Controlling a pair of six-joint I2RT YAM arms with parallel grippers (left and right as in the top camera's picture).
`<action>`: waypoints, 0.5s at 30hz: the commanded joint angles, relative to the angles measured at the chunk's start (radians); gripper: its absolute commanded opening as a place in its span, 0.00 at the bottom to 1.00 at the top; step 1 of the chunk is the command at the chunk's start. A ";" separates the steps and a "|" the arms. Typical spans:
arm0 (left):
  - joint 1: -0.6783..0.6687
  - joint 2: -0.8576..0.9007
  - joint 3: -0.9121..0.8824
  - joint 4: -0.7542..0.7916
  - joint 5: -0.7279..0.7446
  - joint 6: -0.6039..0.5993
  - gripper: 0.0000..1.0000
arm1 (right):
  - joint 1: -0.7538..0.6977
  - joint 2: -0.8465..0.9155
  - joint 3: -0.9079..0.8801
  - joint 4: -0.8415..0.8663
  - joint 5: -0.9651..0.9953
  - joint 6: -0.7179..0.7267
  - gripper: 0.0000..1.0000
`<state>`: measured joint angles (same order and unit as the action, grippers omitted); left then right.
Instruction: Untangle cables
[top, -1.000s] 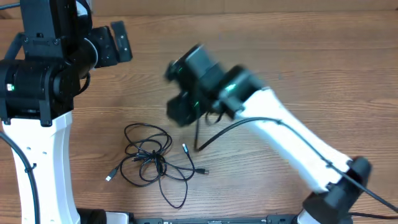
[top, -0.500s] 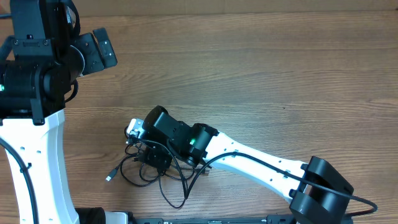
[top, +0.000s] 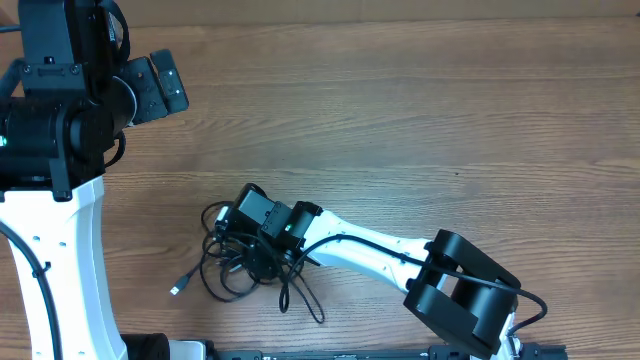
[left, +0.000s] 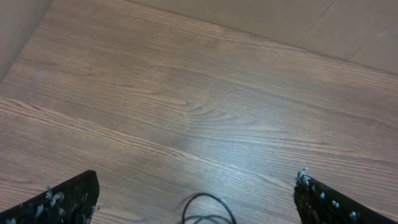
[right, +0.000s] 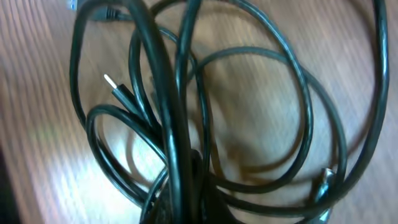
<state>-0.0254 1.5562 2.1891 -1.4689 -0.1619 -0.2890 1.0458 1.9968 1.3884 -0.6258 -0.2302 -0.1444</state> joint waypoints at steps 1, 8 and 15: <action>0.006 -0.006 0.012 0.000 -0.014 0.024 1.00 | -0.013 -0.127 0.054 -0.106 0.064 -0.036 0.04; 0.006 0.012 0.012 -0.012 0.021 0.049 1.00 | -0.035 -0.454 0.224 -0.279 0.372 -0.009 0.04; 0.005 0.074 0.012 -0.018 0.504 0.401 0.94 | -0.129 -0.749 0.297 -0.286 0.369 0.047 0.04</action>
<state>-0.0242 1.5894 2.1891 -1.4799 0.0471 -0.1146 0.9577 1.3285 1.6611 -0.9131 0.1146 -0.1318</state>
